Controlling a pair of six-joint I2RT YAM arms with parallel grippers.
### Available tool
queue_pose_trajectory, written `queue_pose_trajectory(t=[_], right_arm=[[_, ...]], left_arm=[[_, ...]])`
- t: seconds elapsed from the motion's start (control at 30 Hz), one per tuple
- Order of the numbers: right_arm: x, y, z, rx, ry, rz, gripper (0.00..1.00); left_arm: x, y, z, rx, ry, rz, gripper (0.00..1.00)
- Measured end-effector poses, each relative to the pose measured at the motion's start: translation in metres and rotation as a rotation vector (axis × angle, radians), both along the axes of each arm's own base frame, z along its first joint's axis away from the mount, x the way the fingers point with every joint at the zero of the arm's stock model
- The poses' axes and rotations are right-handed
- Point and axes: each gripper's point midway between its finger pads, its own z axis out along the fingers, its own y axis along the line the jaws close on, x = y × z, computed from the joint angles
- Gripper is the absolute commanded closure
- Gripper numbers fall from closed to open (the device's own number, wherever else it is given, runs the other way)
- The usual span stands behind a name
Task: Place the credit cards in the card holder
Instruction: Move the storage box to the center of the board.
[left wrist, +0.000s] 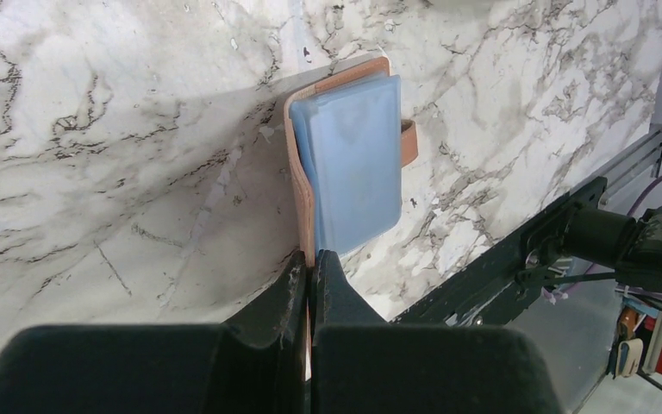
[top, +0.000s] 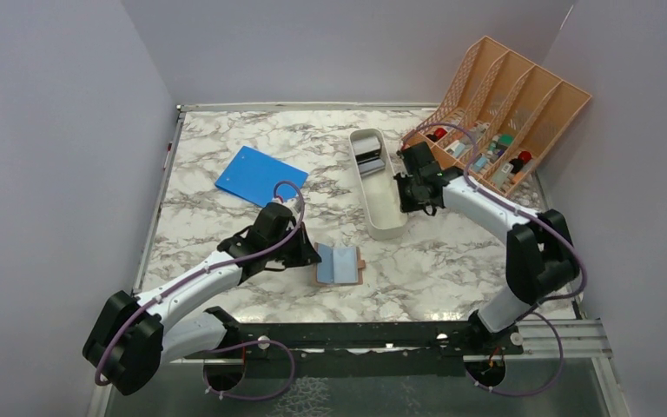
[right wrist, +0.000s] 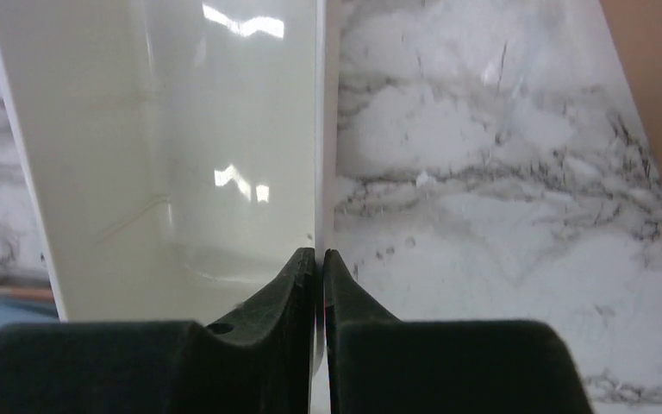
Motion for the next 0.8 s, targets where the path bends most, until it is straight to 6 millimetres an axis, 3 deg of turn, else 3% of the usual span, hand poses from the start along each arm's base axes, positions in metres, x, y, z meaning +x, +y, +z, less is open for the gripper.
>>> queue_pose_trajectory(t=[0.1, 0.37, 0.7, 0.8], right_arm=[[-0.033, -0.013, 0.002, 0.009, 0.031, -0.019, 0.88], [-0.096, -0.029, -0.002, 0.104, 0.06, -0.06, 0.89], [-0.136, -0.027, 0.007, 0.177, 0.104, -0.086, 0.89], [-0.149, -0.028, 0.007, 0.203, 0.117, -0.09, 0.84]], left_arm=[[0.001, 0.0, 0.001, 0.001, -0.004, 0.004, 1.0], [0.001, 0.0, 0.0, 0.003, -0.001, 0.005, 1.0], [0.002, 0.001, 0.002, -0.005, 0.003, 0.016, 1.0], [0.002, 0.0, 0.004, -0.012, -0.002, 0.019, 1.0]])
